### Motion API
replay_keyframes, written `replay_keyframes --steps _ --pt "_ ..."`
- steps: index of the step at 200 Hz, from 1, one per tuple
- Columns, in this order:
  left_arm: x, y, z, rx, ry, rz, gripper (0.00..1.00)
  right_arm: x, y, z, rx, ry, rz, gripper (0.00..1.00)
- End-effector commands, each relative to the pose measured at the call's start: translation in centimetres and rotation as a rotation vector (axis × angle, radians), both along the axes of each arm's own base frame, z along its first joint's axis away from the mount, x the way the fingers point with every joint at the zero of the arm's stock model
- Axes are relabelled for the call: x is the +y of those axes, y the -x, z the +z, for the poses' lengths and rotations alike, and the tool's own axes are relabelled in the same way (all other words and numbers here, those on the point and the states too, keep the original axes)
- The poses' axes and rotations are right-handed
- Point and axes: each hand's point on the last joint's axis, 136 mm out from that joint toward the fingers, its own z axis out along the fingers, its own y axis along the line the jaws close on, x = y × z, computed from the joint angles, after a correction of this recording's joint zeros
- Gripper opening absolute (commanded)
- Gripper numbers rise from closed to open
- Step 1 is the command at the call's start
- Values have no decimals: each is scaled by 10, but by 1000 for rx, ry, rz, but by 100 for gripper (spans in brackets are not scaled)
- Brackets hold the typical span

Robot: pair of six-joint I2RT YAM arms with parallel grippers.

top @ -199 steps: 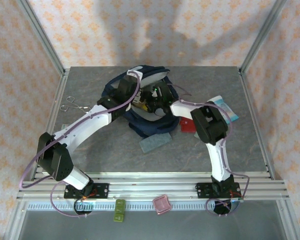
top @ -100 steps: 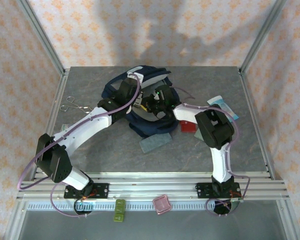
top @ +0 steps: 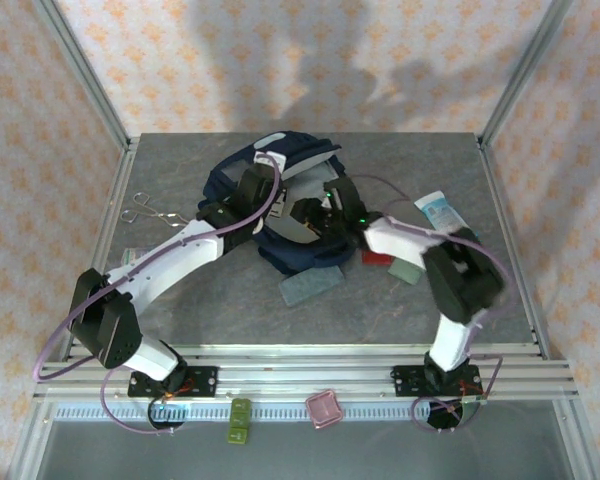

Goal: Pack books, pencil case, and school supplies into a backpack

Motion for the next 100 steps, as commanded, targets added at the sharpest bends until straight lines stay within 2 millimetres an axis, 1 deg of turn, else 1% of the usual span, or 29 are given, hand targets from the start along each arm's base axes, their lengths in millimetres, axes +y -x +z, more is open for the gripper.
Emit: replay_keyframes --steps 1,9,19,21,44,56,67,89,100 --pt "-1 -11 30 -136 107 74 0 -42 18 22 -136 167 -26 57" --pt "-1 -16 25 -144 110 98 0 -50 29 21 -138 193 -16 56" --pt "-6 -24 18 -145 108 103 0 -60 41 16 -133 216 -16 56" --pt "-6 -25 20 -151 111 107 0 -62 43 15 -132 218 -16 56" --pt "-6 -48 13 -184 47 175 0 -74 63 -2 -118 227 -7 56" --pt "-3 -58 10 -199 5 201 0 -81 67 -13 -102 263 -16 57" --pt "-2 -65 8 -200 -30 210 0 -88 70 -23 -84 291 -28 63" --pt "5 -73 7 -217 -57 232 0 -89 74 -29 -84 277 -26 72" --pt "6 -75 8 -211 -50 228 0 -87 76 -33 -84 272 -14 75"
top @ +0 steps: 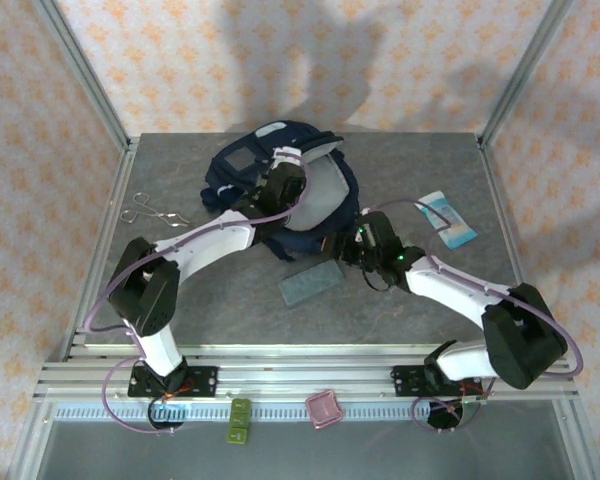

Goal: Pack books, pencil case, and school supplies into a backpack

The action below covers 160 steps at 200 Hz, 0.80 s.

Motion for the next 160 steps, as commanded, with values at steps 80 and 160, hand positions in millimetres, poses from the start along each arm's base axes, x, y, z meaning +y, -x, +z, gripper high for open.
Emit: replay_keyframes --steps 80,160 --pt "27 18 25 -41 134 45 0 9 2 -31 82 62 13 75" --pt "28 29 30 -35 174 29 0 26 64 -50 310 41 30 78"
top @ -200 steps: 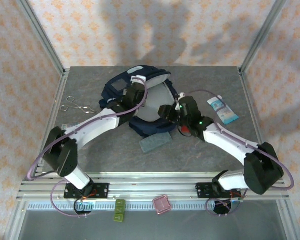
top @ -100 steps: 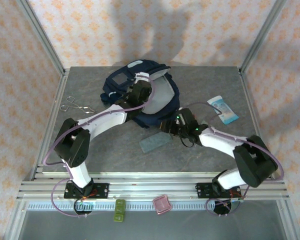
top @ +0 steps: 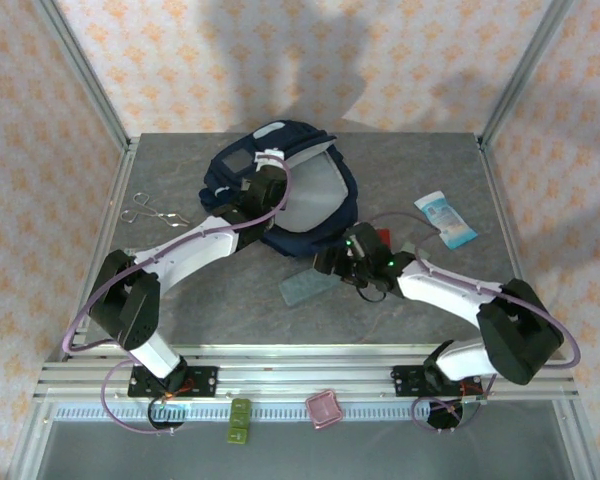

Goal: Pack books, pencil case, and school supplies into a backpack

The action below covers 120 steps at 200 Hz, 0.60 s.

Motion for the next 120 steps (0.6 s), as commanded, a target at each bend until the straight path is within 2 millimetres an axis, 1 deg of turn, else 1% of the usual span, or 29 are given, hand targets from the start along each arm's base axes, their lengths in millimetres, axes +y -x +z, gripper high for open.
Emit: replay_keyframes --steps 1,11,26,56,84,111,120 --pt "5 5 25 -55 78 24 0 4 22 -24 121 43 13 78" --pt "4 4 25 -57 81 22 0 8 21 -29 131 47 17 78" --pt "1 2 25 -64 91 13 0 16 15 -29 119 42 24 77" --pt "-7 -8 22 -68 118 -6 0 33 -16 -23 59 73 25 78" --pt "-10 -21 23 -61 132 -2 0 57 -41 -24 28 70 60 78" --pt "-9 -26 27 -61 142 0 0 79 -55 -23 -13 76 125 77" --pt "-9 -27 29 -62 140 -1 0 81 -58 -21 -35 118 129 76"
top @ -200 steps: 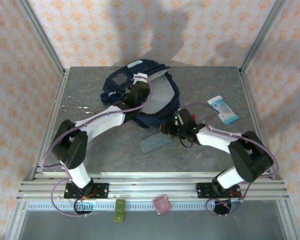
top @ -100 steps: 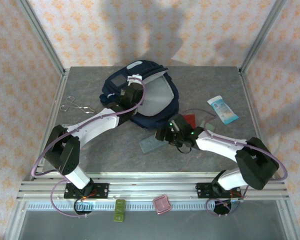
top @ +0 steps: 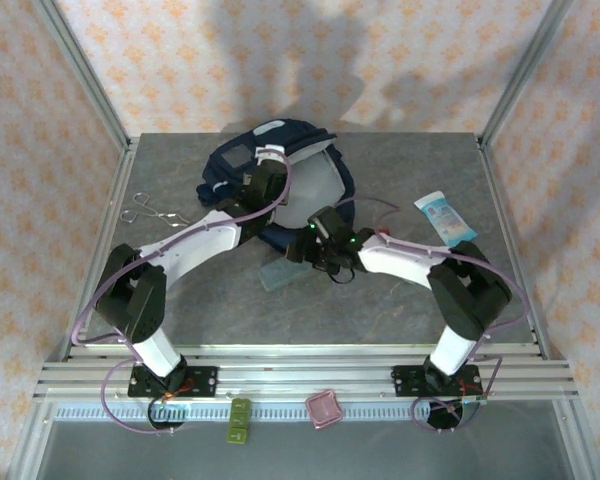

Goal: Pack books, pencil case, and school supplies into a backpack

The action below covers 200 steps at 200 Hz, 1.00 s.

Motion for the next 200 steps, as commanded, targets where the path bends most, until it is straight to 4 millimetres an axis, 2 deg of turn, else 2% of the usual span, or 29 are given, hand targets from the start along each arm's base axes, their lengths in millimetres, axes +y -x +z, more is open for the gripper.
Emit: replay_keyframes --steps 1,33,56,79,100,121,156,182,200 --pt "-6 -10 32 -73 96 8 0 14 -16 -12 -80 73 55 76" --pt "-2 -10 35 -71 78 13 0 15 -8 -1 -122 156 104 73" --pt "0 -9 37 -73 81 11 0 3 -4 13 -161 162 94 72" --pt "-1 -9 38 -75 87 4 0 -16 -16 23 -234 235 48 73" --pt "-3 -11 40 -75 92 2 0 -14 -24 18 -240 264 56 72" --pt "-4 -11 42 -77 102 0 0 -5 -21 2 -199 258 95 70" --pt "-3 -11 42 -75 92 -2 0 -2 8 -18 -126 242 140 68" --pt "-4 -11 41 -72 90 -6 0 -6 40 -25 -61 230 177 67" --pt "-5 -11 38 -66 89 -11 0 1 68 -22 -27 181 240 66"
